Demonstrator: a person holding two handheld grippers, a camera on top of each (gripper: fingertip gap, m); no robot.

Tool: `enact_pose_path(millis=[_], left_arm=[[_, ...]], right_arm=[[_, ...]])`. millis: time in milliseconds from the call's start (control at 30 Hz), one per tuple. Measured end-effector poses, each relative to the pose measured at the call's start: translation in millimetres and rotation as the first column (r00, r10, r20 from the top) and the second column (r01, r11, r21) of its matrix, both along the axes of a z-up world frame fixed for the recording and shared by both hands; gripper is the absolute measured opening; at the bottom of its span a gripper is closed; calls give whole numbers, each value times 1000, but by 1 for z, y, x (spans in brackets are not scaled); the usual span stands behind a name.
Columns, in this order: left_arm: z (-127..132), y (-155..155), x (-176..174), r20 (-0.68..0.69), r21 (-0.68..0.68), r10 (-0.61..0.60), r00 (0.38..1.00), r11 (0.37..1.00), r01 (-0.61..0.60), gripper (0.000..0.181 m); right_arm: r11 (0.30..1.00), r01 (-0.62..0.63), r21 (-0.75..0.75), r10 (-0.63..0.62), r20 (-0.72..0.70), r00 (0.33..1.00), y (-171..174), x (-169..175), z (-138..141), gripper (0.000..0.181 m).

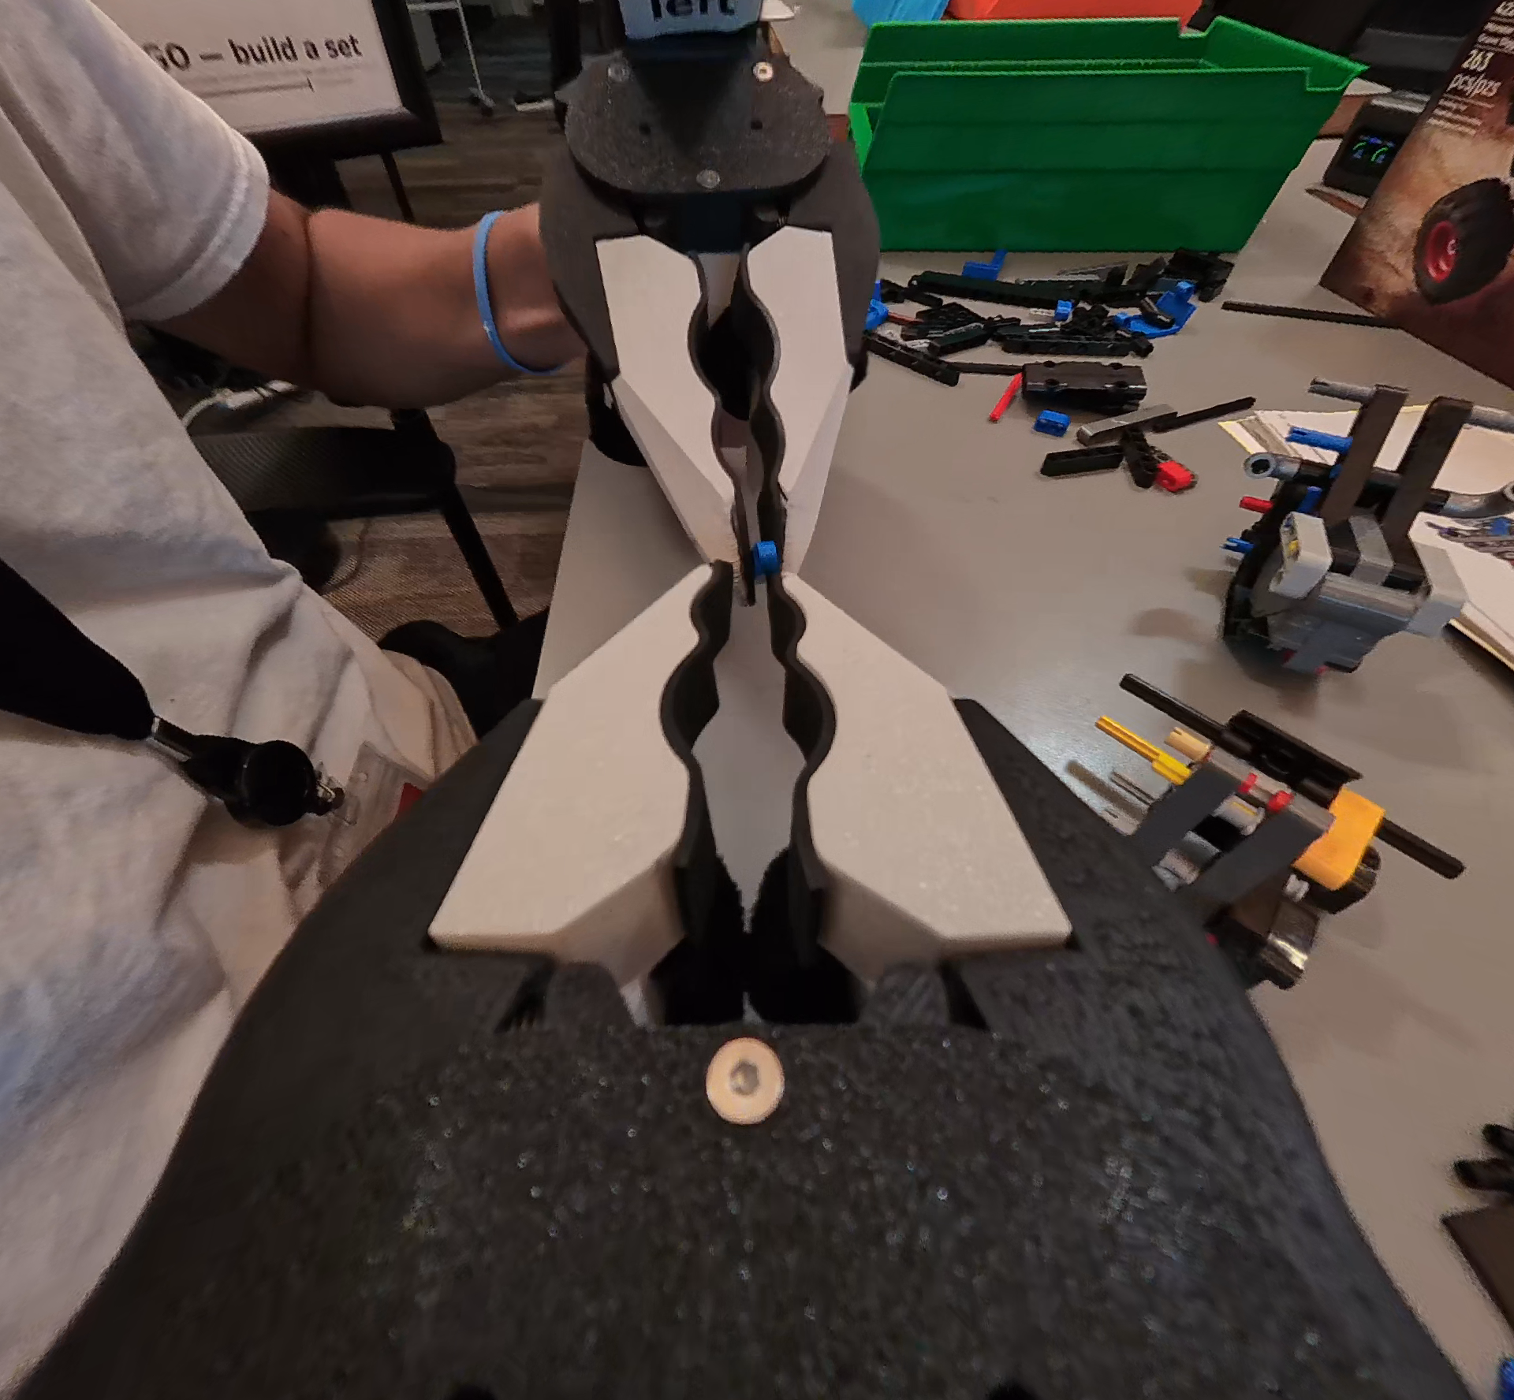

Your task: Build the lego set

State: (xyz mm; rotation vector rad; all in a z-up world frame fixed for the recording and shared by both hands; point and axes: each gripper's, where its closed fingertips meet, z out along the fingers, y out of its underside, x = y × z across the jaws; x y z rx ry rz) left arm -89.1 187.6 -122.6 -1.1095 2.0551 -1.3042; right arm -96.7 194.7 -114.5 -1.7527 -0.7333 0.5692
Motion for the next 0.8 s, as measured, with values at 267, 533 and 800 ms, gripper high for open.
enact_pose_path(millis=[267,533,800], left_arm=[[7,-8,-6,3,-131,-53,999,990,53,2],[14,-17,-6,25,-246,-104,994,963,107,2],[-4,30,28,215,295,290,933,891,-345,17]], right_arm=[[996,-81,-21,77,-145,986,-7,-4,9,11],[993,-112,-27,102,-239,966,-10,-7,19,4],[961,189,-201,-241,-283,928,25,25,2,2]])
